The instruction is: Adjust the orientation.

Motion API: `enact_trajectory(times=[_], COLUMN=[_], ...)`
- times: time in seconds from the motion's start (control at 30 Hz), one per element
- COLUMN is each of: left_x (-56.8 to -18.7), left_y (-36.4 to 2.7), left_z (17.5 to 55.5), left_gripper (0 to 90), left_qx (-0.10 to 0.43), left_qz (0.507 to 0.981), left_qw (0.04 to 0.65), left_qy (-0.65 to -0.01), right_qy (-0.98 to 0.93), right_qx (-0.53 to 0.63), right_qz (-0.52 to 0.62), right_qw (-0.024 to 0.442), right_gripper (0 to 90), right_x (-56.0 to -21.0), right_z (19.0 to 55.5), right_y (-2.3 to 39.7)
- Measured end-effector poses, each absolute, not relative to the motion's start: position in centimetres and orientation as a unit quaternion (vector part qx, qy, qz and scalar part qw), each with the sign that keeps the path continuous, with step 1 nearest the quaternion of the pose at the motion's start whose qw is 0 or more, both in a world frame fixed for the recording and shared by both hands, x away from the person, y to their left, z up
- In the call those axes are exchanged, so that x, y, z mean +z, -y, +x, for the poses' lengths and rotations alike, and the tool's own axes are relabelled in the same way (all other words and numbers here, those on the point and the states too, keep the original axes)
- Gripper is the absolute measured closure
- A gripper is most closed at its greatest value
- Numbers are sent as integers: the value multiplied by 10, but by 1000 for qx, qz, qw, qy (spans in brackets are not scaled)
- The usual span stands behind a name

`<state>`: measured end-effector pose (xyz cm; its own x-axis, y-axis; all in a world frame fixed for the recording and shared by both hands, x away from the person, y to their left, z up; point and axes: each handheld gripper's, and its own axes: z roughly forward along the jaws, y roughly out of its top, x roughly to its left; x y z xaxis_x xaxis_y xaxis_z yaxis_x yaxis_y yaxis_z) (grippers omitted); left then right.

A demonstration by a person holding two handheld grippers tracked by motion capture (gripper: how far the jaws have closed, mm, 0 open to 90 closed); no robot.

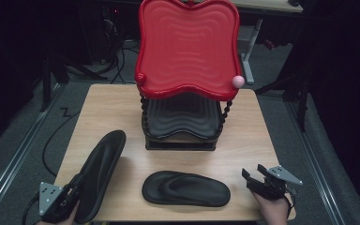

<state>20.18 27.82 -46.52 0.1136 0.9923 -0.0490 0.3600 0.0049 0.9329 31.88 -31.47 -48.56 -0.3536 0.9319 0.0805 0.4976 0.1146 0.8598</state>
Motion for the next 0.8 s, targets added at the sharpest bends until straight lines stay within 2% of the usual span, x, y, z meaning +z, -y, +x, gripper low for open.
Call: enact_trajectory(times=[0.3,0.53,0.8], left_x=[-457,-452,-443], left_y=[-254,-230,-204], left_z=[197,197,202], left_gripper=[833,833,836], left_qx=[362,338,341], left_qz=[622,637,643], left_qw=[461,490,507], left_qy=[-519,-490,-462], right_qy=[-707,-706,-709], right_qx=[431,437,462], right_qz=[492,488,459], right_qw=[269,270,272], right_gripper=[299,288,277], right_x=[-482,-479,-465], right_z=[315,310,298], right_y=[308,307,289])
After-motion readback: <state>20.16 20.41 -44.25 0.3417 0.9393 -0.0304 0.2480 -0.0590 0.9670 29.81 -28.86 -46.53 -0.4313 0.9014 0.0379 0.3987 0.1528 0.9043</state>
